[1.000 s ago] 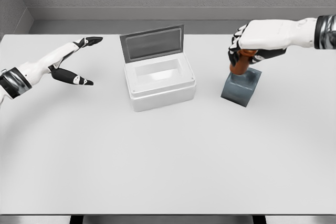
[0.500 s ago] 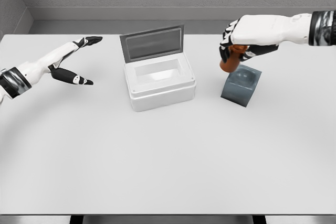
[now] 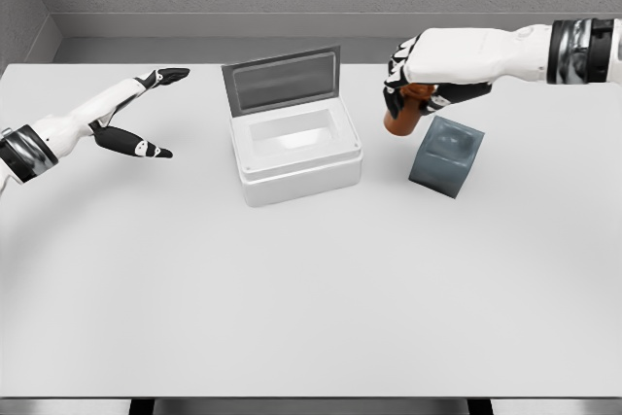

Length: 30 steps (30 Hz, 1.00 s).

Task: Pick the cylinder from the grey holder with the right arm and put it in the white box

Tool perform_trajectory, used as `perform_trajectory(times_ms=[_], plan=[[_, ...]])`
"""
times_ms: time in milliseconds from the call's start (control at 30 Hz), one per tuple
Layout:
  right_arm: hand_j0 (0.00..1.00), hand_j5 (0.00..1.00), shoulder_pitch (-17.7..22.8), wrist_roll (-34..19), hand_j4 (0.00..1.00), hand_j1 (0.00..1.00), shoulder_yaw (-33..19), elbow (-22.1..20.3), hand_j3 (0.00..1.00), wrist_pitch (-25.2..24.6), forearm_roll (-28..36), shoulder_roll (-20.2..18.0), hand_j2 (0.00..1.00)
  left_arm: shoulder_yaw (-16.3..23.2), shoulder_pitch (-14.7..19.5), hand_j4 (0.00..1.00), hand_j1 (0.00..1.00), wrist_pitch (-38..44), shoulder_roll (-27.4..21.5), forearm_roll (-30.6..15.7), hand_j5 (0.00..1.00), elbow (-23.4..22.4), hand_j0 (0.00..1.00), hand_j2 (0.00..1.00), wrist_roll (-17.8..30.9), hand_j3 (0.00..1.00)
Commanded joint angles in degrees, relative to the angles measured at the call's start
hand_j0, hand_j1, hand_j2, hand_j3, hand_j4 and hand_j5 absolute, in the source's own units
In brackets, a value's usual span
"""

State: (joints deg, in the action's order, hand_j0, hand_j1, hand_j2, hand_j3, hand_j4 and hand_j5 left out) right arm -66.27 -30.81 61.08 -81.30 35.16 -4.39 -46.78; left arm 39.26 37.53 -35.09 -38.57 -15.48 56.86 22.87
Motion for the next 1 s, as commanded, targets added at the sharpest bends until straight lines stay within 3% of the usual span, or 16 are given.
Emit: perform_trajectory(times_ms=[0, 967], plan=[[0.39, 0.39, 0.00, 0.05, 0.39, 0.39, -0.08, 0.00, 0.39, -0.16, 0.35, 0.73, 0.39, -0.06, 0.00, 1.00, 1.00, 0.09, -0.10, -0.43, 1.00, 0.01, 1.00, 1.00, -0.02, 1.00], [0.38, 0.38, -0.35, -0.39, 0.38, 0.38, -2.10, 1.23, 0.38, -0.16, 0.35, 5.39, 0.38, -1.12, -0.09, 1.00, 1.00, 0.09, -0.01, -0.17, 1.00, -0.08, 1.00, 1.00, -0.02, 1.00]])
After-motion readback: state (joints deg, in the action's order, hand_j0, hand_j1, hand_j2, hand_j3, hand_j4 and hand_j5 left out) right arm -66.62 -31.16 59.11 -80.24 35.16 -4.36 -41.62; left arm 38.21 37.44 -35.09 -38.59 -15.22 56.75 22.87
